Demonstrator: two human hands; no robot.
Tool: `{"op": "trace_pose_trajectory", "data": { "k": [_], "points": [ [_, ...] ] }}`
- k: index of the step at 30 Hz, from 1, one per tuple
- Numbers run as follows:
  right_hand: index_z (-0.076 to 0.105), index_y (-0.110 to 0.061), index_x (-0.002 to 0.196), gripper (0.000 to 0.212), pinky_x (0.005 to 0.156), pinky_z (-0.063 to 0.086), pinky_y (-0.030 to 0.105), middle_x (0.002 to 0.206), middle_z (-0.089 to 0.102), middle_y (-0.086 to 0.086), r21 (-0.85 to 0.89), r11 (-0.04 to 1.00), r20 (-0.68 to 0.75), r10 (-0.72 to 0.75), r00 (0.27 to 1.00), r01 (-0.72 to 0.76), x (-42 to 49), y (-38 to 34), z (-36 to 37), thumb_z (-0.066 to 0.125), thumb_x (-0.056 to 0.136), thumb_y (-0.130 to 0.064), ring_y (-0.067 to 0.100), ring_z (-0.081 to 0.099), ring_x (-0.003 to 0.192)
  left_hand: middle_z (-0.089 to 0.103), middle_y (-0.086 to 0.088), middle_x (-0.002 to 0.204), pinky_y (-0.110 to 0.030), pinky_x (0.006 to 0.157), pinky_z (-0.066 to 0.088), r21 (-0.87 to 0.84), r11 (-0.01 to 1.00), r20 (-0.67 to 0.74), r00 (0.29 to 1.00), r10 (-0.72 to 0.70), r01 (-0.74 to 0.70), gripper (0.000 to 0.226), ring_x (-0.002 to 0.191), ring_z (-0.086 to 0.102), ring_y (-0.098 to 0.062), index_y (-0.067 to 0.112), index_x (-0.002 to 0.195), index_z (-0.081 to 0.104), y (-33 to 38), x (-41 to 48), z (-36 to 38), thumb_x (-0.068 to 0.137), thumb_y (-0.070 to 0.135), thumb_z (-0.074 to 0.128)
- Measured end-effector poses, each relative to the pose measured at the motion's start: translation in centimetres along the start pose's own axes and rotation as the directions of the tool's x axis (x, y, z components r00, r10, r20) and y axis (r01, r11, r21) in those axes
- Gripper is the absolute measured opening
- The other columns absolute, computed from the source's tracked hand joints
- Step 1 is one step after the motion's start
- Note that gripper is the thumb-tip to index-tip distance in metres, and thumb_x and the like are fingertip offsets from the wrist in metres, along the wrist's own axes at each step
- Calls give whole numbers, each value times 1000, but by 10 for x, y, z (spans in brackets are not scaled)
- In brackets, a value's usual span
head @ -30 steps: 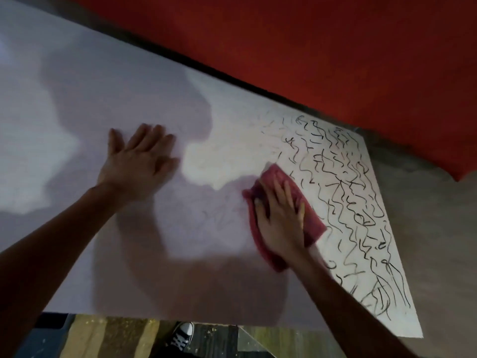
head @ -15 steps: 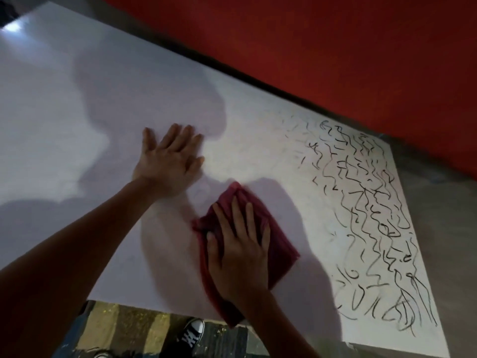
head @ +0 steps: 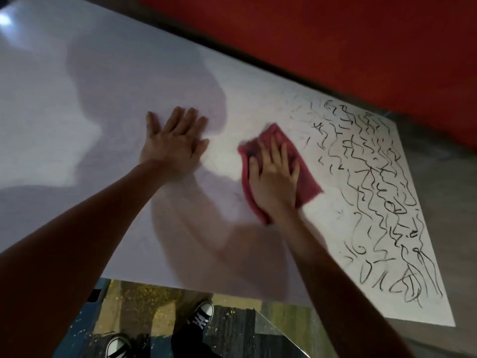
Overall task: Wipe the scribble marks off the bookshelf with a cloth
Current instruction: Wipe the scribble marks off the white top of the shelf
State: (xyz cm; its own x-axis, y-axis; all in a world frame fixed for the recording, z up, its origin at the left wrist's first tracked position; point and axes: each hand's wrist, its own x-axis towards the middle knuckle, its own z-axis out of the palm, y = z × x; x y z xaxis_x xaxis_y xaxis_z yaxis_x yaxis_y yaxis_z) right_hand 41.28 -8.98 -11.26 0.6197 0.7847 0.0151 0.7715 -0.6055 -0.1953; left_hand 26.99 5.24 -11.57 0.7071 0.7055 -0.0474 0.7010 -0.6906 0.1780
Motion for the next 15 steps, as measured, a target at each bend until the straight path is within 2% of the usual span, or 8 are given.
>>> {"op": "trace_pose_trajectory", "data": {
  "k": [3, 6, 8, 12, 15],
  "points": [
    [43, -22, 141, 53, 114, 15, 46, 148, 42, 9, 3, 993, -102, -113, 988, 114, -104, 4, 0, 31, 93, -41, 30, 35, 138, -3, 2, 162, -56, 114, -4, 5, 1000, 8, 1000, -3, 3, 57, 148, -5, -17, 27, 154, 5, 1, 0, -1, 101, 45, 16],
    [44, -24, 137, 48, 112, 21, 52, 144, 47, 9, -21, 994, -74, -105, 992, 104, -116, 7, 4, 36, 91, -39, 32, 40, 135, -3, 2, 162, -56, 115, -4, 18, 1000, 16, 1000, 3, -3, 57, 148, -5, -17, 28, 154, 4, 1, 1, -1, 101, 46, 16],
    [49, -23, 137, 51, 111, 19, 55, 148, 42, 8, -13, 995, -77, -96, 992, 95, -81, 2, 2, 33, 91, -41, 30, 34, 139, -3, 3, 162, -56, 114, -4, 18, 1000, 8, 1000, 1, -1, 58, 148, -5, -17, 28, 154, 4, 0, 2, 1, 100, 47, 16],
    [24, -30, 150, 52, 117, -2, 52, 161, 8, -2, 23, 997, 62, 72, 995, -74, 48, 3, -7, 26, 99, -40, 20, 1, 148, 0, 4, 162, -56, 114, -3, 15, 1000, -4, 1000, -3, 3, 57, 148, -3, -17, 29, 154, 7, 1, 1, 0, 100, 47, 18],
    [16, -27, 152, 55, 116, -5, 55, 162, 1, 0, 60, 984, 116, 161, 980, -168, 99, -2, -12, 22, 100, -41, 22, -4, 148, -2, 4, 162, -55, 115, -3, 14, 999, 28, 999, -30, 29, 58, 148, -4, -17, 30, 154, 5, 2, 2, -1, 100, 48, 16]
  ]
}}
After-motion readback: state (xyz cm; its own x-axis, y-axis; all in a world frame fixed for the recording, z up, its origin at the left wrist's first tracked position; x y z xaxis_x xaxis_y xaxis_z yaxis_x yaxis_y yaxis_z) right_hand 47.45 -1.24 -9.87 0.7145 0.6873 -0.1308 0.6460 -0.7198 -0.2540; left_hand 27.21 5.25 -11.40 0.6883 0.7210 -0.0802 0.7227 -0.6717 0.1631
